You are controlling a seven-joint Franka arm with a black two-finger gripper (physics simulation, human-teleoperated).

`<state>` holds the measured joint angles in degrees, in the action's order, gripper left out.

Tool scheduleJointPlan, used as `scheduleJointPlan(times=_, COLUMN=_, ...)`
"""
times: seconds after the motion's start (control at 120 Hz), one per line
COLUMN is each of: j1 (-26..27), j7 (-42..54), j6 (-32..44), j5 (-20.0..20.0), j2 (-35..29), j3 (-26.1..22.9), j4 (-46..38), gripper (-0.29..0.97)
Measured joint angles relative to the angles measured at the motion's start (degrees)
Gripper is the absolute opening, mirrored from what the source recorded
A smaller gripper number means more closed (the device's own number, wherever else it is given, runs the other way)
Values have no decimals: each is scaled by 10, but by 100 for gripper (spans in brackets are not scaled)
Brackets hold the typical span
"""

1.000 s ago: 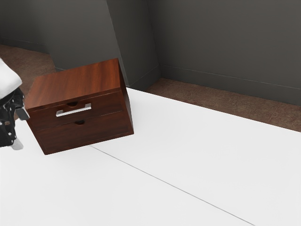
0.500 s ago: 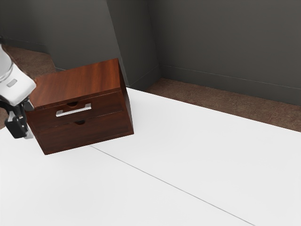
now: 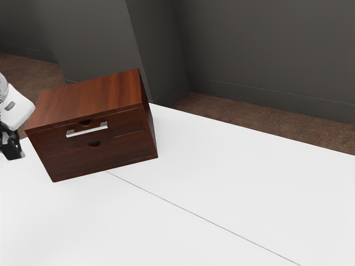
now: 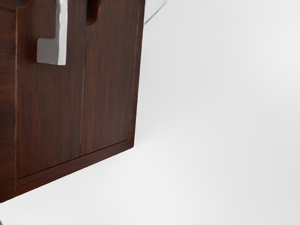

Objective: Pull the drawer handle with one arm to open the drawer

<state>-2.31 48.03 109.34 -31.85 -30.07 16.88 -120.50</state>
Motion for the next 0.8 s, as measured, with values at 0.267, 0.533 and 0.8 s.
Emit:
scheduleJointPlan(times=0.267, j1=1, j7=1, j6=22, j5=21, j2=50, j3=1, j4=26, gripper=68)
scheduleJointPlan(times=0.533, j1=-1, j7=-3, j6=30, j5=27, j2=48, j3=2, j4=26, gripper=68)
scheduleJointPlan(times=0.8, j1=13, j7=3, j6=42, j5=29, j2=63, j3=57, j4=26, gripper=68)
